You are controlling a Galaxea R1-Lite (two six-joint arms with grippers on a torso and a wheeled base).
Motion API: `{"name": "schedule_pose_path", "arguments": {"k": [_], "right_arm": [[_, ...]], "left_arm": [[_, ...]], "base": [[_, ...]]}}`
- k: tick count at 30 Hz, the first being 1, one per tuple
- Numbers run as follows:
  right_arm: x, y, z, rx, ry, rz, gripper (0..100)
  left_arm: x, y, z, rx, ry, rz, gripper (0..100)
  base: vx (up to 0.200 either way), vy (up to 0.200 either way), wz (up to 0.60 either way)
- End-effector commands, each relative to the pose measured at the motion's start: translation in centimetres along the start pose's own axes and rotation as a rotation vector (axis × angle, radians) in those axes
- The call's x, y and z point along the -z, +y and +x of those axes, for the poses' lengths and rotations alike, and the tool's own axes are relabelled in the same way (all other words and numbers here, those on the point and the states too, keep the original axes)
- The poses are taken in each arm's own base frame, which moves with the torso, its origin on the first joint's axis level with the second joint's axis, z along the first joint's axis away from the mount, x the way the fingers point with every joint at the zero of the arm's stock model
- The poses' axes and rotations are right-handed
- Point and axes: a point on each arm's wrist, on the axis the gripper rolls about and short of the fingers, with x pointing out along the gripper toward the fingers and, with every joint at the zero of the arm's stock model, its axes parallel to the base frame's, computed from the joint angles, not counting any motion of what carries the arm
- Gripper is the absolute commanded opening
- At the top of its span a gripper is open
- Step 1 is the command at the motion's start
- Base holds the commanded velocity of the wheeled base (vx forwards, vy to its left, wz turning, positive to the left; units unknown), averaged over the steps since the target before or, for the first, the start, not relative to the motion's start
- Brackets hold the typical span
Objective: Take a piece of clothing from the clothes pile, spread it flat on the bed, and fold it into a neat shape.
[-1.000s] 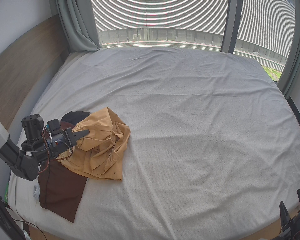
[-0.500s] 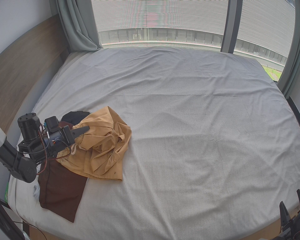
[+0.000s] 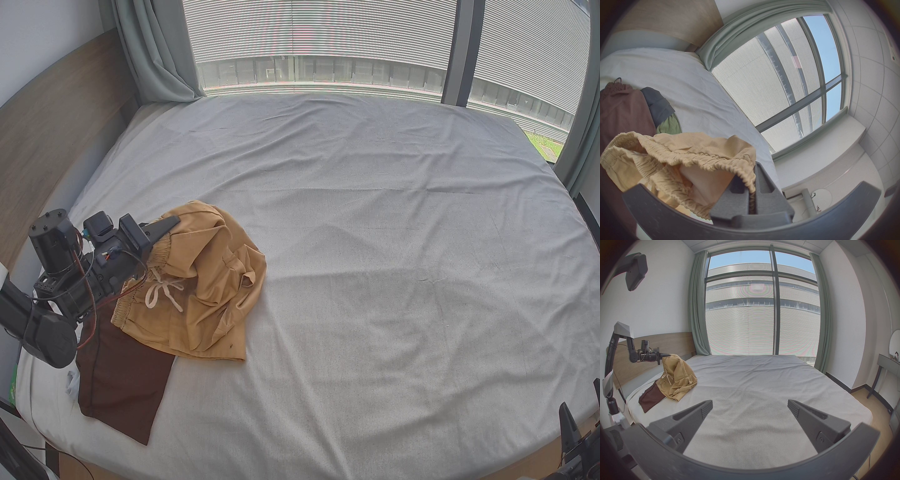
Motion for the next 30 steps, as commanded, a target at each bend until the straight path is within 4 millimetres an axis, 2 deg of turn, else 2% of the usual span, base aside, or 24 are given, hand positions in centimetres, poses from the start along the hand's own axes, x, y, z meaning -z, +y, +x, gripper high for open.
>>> {"name": "schedule_pose_path", "arguments": {"k": [1,7,11,20,30], "right_arm": [[0.5,0.0,0.1,-0.001,0.01,0.0,100],[0.5,0.0,0.1,-0.002,0.01,0.0,100],[0.5,0.0,0.1,-0.002,0.01,-0.002,100],[0.5,0.0,0.1,-0.001,0.009,0.0,100],[0.5,0.0,0.1,-0.004,0.009,0.0,100]], "left_arm": [[0.6,-1.5,0.6,0.031,-0.023,-0.025,0],[1.2,-3.6,2.0,0.014,-0.157,-0.121,0],[1.7,-4.3,2.6,0.003,-0.198,-0.132,0],[2.9,-5.5,2.8,0.027,-0.159,-0.149,0],[4.8,-8.7,3.5,0.106,-0.116,-0.193,0]], "base": [[0.0,0.0,0.0],[0.0,0.0,0.0],[0.0,0.0,0.0],[0.0,0.0,0.0],[0.0,0.0,0.0]]}}
